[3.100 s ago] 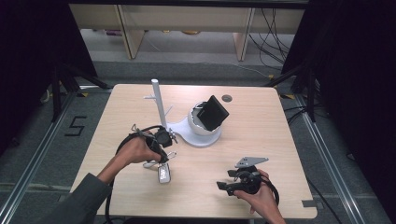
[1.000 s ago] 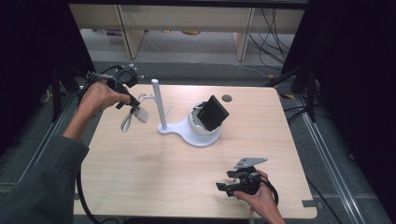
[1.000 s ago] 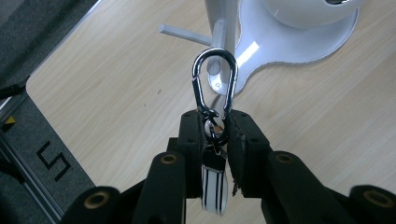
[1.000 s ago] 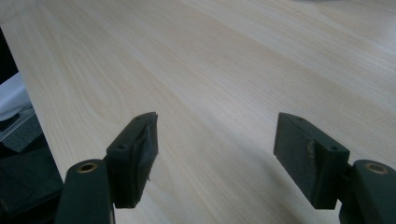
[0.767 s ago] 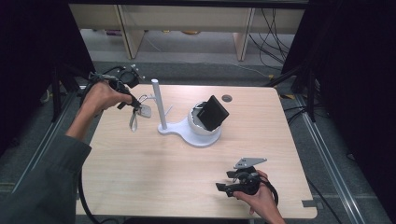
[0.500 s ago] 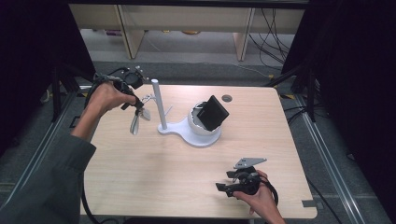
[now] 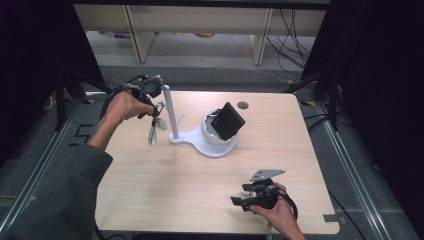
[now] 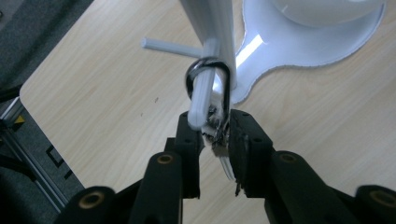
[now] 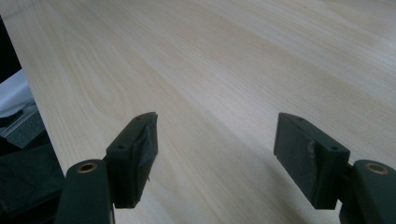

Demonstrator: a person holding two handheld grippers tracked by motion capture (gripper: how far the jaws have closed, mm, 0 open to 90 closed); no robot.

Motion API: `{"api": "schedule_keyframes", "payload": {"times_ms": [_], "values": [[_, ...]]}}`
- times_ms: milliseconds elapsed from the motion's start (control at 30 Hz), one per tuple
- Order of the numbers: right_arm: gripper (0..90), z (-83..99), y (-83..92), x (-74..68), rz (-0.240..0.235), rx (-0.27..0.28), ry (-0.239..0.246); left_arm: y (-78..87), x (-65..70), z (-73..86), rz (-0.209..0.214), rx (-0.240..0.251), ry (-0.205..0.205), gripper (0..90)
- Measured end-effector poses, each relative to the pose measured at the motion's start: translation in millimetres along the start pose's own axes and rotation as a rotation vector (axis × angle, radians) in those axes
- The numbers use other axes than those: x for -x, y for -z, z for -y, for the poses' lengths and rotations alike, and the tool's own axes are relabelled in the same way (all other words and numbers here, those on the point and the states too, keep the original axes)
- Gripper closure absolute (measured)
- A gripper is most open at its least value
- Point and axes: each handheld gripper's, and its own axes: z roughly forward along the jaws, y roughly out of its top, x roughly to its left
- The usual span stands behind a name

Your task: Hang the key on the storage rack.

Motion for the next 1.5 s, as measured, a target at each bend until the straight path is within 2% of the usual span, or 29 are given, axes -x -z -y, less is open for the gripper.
{"api": "schedule_keyframes", "payload": {"times_ms": [100,133,200,300,333,367,400,433,467,533,633,667,700,767,833,1000,1033,1067,1100,1167,1333,1500], "values": [[31.4,-0.1,0.0,0.9,-0.001,0.003,0.005,1.0,0.9,0.2,0.026,0.021,0.023,64.9],[31.4,-0.1,-0.1,0.6,-0.004,0.002,0.003,1.8,1.0,0.7,0.021,0.014,0.011,63.8],[31.4,0.1,-0.2,-1.1,-0.006,-0.007,-0.012,2.9,0.7,2.2,0.009,0.017,0.03,61.6],[31.3,-0.1,-0.4,-0.4,-0.001,-0.003,-0.002,3.6,-1.0,5.9,0.008,0.007,0.034,57.0],[31.4,0.1,-0.3,-1.7,-0.007,-0.008,-0.015,3.9,-0.8,7.3,0.006,0.006,0.045,54.0],[31.3,0.2,-0.7,-0.4,-0.006,-0.004,0.001,4.6,-1.9,8.5,0.003,0.006,0.041,52.1],[31.3,0.1,-0.7,-0.3,-0.006,-0.008,0.001,4.8,-2.1,10.3,0.01,0.008,0.055,51.6],[31.3,-0.1,-1.3,-0.5,-0.014,-0.007,-0.005,4.4,-4.4,11.6,0.007,0.022,0.038,50.4],[31.3,0.0,-0.5,-1.3,-0.007,-0.013,-0.016,4.1,-4.7,13.4,0.007,0.026,0.045,49.4],[31.3,0.1,-0.5,-0.2,-0.004,-0.005,-0.001,4.0,-5.8,16.8,0.0,0.02,0.047,46.8],[31.2,-0.1,-0.4,-0.3,-0.003,-0.004,-0.008,4.4,-4.9,21.5,0.0,0.034,0.054,44.8],[31.2,0.1,-0.2,-2.6,-0.009,-0.01,-0.035,4.6,-4.5,23.1,0.003,0.034,0.051,43.8],[31.2,-0.3,-0.4,1.4,0.001,0.003,0.019,4.7,-3.9,24.4,0.001,0.035,0.052,42.4],[31.2,0.0,0.0,-1.6,-0.005,-0.007,-0.017,5.2,-3.1,27.7,0.006,0.034,0.053,40.5],[31.2,-0.3,-0.2,-0.3,-0.003,-0.003,-0.008,5.9,-2.3,32.0,0.019,0.044,0.064,39.0],[31.0,-0.3,-0.4,-0.4,0.002,-0.001,0.0,5.3,0.4,43.8,0.033,0.051,0.04,35.0],[31.0,-0.2,-0.7,-2.1,-0.006,-0.002,-0.018,3.9,2.4,46.3,0.042,0.063,0.054,34.7],[31.0,-0.2,-1.0,-0.5,-0.003,0.003,0.007,3.9,3.0,49.2,0.043,0.051,0.032,34.2],[31.0,0.2,-1.4,-2.9,-0.012,-0.002,-0.021,3.5,4.2,51.1,0.043,0.054,0.029,33.6],[31.0,0.3,-1.6,-2.5,-0.011,0.0,-0.022,2.0,7.3,55.9,0.056,0.064,0.024,32.8],[30.9,0.2,-1.6,0.2,0.002,0.004,0.01,-6.0,16.6,67.8,0.086,0.095,0.024,30.0],[30.9,0.5,-2.7,-0.2,-0.012,-0.003,-0.002,-14.0,30.3,80.1,0.12,0.123,0.011,27.9]]}}
